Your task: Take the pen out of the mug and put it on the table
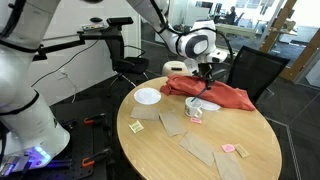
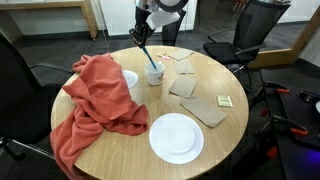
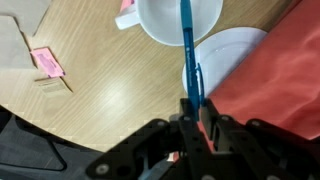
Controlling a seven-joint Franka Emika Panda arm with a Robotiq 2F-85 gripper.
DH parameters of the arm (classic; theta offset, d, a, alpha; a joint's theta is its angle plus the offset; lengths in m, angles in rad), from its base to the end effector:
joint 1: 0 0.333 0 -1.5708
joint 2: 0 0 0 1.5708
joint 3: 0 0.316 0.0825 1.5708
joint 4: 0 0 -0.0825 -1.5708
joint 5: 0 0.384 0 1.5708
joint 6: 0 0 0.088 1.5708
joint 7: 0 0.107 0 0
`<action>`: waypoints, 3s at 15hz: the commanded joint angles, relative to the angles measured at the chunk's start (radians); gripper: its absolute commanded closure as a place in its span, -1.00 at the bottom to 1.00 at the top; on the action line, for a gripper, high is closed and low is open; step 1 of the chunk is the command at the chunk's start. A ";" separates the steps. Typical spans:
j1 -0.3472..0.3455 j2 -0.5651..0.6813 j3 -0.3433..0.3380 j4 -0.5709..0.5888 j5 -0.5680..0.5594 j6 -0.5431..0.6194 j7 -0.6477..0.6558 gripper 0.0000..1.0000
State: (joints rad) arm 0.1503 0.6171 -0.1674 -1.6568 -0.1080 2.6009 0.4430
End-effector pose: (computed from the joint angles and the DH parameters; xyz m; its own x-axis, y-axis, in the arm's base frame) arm 0.7143 0.0075 0.2892 0.8844 -0.2977 0.3594 -0.3286 -0.9441 0.0267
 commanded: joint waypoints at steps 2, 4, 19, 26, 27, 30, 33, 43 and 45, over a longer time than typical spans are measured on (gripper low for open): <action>0.032 -0.166 -0.032 -0.144 -0.021 0.007 0.056 0.92; 0.026 -0.220 -0.032 -0.183 -0.018 -0.002 0.071 0.92; -0.200 -0.407 -0.041 -0.410 0.057 -0.162 -0.011 0.92; -0.313 -0.375 -0.041 -0.473 0.167 -0.181 -0.240 0.92; -0.326 -0.370 -0.044 -0.480 0.172 -0.180 -0.267 0.92; -0.359 -0.353 -0.044 -0.492 0.187 -0.176 -0.329 0.92; -0.378 -0.314 -0.032 -0.499 0.215 -0.141 -0.375 0.92; -0.374 -0.144 0.041 -0.422 0.335 -0.116 -0.390 0.92; -0.369 -0.125 0.040 -0.411 0.327 -0.113 -0.379 0.92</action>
State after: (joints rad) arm -0.2161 0.4601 -0.1339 -2.0974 0.2100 2.4746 0.0589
